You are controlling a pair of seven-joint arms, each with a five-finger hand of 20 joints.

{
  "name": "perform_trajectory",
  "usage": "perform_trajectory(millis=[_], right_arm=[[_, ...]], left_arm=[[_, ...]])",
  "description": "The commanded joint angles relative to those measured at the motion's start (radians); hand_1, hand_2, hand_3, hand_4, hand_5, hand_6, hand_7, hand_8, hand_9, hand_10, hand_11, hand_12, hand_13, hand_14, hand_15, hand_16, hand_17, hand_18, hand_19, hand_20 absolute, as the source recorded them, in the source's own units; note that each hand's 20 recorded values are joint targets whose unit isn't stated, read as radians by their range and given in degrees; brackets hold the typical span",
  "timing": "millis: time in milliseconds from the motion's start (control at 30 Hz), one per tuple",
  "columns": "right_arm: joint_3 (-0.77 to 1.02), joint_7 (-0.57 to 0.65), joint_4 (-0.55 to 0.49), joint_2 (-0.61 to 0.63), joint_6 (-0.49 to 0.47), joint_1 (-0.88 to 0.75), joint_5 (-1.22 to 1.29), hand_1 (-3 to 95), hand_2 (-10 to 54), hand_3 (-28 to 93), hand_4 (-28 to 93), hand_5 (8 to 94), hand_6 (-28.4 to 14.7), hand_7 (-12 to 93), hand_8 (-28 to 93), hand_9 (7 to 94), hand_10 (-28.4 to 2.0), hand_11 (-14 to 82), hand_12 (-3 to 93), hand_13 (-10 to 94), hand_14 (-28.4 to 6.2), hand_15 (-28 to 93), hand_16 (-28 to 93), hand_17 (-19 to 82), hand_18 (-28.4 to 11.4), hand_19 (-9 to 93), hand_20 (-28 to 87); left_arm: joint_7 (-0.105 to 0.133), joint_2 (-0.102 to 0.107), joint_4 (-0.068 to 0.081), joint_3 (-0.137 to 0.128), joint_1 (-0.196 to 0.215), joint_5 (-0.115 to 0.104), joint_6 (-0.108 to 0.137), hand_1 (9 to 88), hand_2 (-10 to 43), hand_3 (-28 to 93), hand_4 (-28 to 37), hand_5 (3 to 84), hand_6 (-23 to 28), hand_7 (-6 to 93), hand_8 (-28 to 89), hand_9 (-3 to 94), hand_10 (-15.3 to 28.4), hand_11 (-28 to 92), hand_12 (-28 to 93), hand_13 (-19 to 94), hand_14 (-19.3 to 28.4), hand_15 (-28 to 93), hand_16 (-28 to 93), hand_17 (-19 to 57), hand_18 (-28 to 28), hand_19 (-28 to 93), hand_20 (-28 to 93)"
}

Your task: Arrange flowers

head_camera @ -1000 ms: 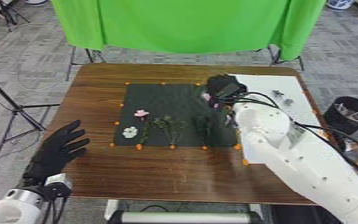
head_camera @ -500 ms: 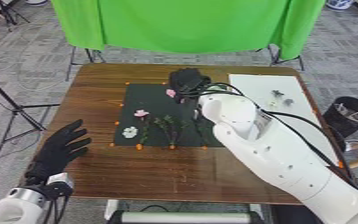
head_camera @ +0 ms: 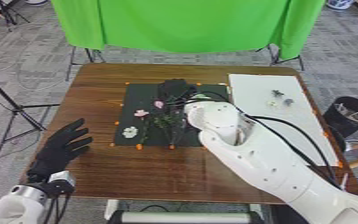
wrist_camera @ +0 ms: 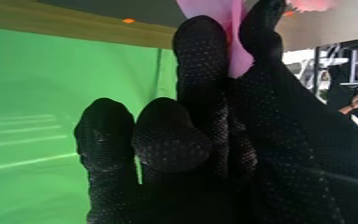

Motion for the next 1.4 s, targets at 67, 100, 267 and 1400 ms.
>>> perform_trajectory(millis=[67, 100, 267, 1400], right_arm=[[-0.003, -0.009, 0.004, -0.032, -0.021, -0.006, -0.027, 47.5, -9.5, 84, -28, 67.0, 2.1, 52, 6, 88.5, -2.4, 17.2, 50.2, 79, -2.8, 76, 35, 46, -18.7, 93, 58], [0.0, -0.013, 0.007, -0.036, -0.032, -0.007, -0.032, 47.2, -9.5, 84, -28, 66.8, 2.1, 52, 6, 88.3, -2.4, 17.1, 50.0, 78, -2.8, 76, 35, 46, -18.6, 93, 58], [-0.001, -0.015, 0.017, -0.042, -0.042, -0.009, -0.039, 44.5, -9.5, 83, -28, 63.9, 2.4, 51, 6, 86.4, -2.9, 16.1, 48.9, 77, -3.3, 76, 35, 44, -18.8, 93, 57], [0.013, -0.004, 0.013, -0.047, -0.11, -0.01, -0.08, 30.1, -9.5, 86, -28, 55.1, -0.6, 43, -17, 66.8, -9.8, 28.8, 23.0, 67, -6.1, 79, 33, 37, -19.9, 93, 54]], left_arm=[[-0.015, 0.001, 0.008, 0.009, -0.006, 0.006, -0.016, 26.3, 1.0, 70, -24.1, 27.0, 3.0, 20.9, -11, 24.7, 12.6, 20, 15, 21, 16.8, 32, -1, -10.1, 23.0, 44, 7], [-0.019, -0.001, 0.006, 0.006, -0.004, 0.008, -0.015, 26.3, 1.0, 70, -24.1, 27.0, 3.0, 20.9, -11, 24.7, 12.6, 20, 15, 21, 16.8, 32, -1, -10.1, 23.0, 44, 7], [-0.02, 0.001, 0.008, 0.006, -0.008, 0.008, -0.018, 26.2, 0.9, 70, -24.1, 27.0, 3.1, 20.9, -11, 24.6, 12.6, 20, 15, 21, 16.8, 31, -1, -10.1, 23.0, 44, 7], [-0.031, -0.002, 0.014, 0.007, -0.02, 0.014, -0.031, 26.2, 0.9, 70, -24.0, 26.8, 3.0, 20.8, -11, 24.6, 12.6, 20, 15, 21, 16.9, 31, -1, -10.1, 23.0, 44, 8]])
